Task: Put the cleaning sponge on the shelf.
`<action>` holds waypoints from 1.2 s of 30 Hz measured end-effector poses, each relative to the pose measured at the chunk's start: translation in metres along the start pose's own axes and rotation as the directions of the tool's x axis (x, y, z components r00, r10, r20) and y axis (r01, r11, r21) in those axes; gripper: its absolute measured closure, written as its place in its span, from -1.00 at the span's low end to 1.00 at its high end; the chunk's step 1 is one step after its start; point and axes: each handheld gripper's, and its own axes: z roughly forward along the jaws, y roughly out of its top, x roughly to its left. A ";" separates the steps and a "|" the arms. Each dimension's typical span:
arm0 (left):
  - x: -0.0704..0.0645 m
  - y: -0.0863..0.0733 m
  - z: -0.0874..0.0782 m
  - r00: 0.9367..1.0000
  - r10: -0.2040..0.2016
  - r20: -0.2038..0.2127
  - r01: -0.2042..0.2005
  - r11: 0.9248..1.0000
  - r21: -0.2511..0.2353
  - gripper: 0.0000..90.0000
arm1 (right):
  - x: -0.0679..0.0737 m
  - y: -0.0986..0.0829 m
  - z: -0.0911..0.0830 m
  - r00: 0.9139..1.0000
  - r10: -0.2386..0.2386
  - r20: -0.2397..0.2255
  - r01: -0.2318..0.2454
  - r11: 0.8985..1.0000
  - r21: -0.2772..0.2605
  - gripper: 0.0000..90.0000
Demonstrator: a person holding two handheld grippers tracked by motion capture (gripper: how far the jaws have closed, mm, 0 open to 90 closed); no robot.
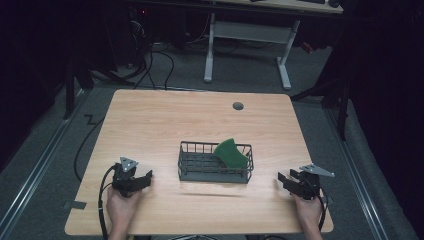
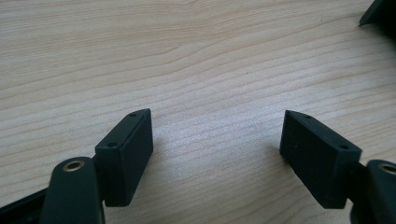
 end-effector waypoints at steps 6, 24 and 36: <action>0.000 0.000 0.000 1.000 0.000 0.000 0.000 1.000 0.000 -0.42 | 0.001 -0.001 0.001 1.000 -0.015 0.013 0.014 1.000 0.016 -0.10; 0.000 0.000 0.000 1.000 0.001 0.000 -0.001 1.000 0.000 -0.42 | 0.014 -0.001 0.005 0.991 -0.116 0.064 0.112 0.992 0.062 -0.23; 0.000 0.000 0.000 1.000 0.001 -0.001 -0.001 1.000 0.002 -0.42 | 0.015 -0.001 0.005 0.991 -0.114 0.068 0.110 0.992 0.062 -0.25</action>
